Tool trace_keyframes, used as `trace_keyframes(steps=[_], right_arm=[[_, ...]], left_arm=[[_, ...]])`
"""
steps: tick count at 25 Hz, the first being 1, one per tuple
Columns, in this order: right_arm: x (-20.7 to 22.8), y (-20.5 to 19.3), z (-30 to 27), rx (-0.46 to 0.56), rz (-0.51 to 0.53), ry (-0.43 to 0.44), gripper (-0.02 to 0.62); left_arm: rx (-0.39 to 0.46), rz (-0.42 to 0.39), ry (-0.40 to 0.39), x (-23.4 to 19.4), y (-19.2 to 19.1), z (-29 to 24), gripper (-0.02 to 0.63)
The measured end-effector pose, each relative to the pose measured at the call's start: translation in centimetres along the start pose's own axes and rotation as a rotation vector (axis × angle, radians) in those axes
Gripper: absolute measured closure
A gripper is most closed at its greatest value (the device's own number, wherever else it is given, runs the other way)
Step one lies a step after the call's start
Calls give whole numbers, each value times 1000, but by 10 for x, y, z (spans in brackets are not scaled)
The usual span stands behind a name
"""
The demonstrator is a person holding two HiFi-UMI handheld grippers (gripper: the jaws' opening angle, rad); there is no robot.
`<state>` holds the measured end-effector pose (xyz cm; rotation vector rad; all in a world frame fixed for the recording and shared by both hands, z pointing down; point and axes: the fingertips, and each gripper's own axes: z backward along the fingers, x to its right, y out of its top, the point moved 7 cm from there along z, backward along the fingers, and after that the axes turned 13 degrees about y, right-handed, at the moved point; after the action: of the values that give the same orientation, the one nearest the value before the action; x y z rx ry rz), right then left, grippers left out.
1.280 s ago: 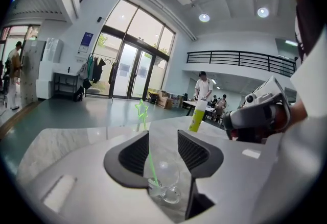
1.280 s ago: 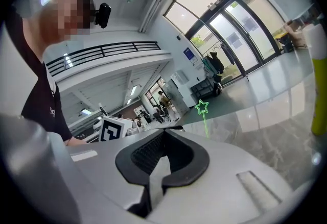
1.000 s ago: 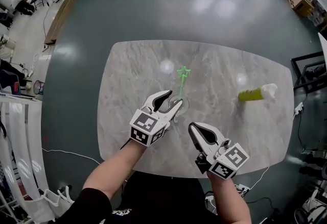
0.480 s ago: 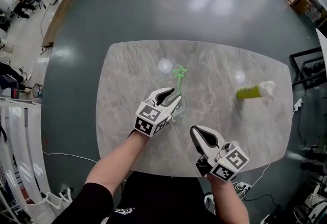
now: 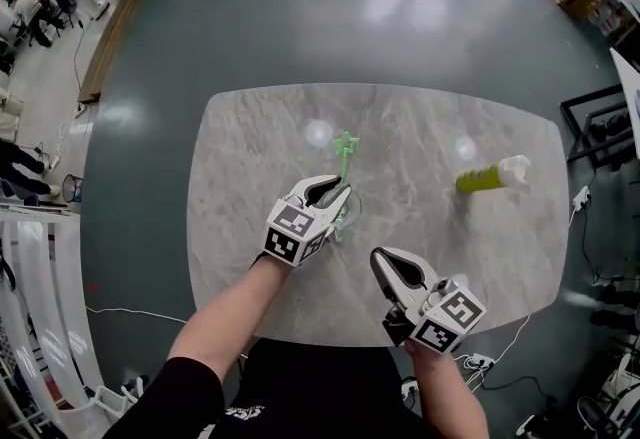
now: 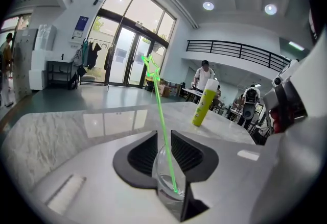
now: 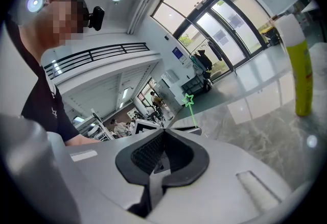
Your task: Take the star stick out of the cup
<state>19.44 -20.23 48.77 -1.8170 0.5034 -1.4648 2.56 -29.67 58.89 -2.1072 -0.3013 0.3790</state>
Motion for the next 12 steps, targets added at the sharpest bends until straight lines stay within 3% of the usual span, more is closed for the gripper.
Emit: trace_keyframes(steps=[4, 12], right_arm=[[1, 4, -2, -3, 1, 8, 581], [-4, 10, -8, -11, 3, 23, 581]], left_arm=[[12, -3, 4, 2, 3, 2, 597], [34, 9, -5, 8, 13, 14, 601]])
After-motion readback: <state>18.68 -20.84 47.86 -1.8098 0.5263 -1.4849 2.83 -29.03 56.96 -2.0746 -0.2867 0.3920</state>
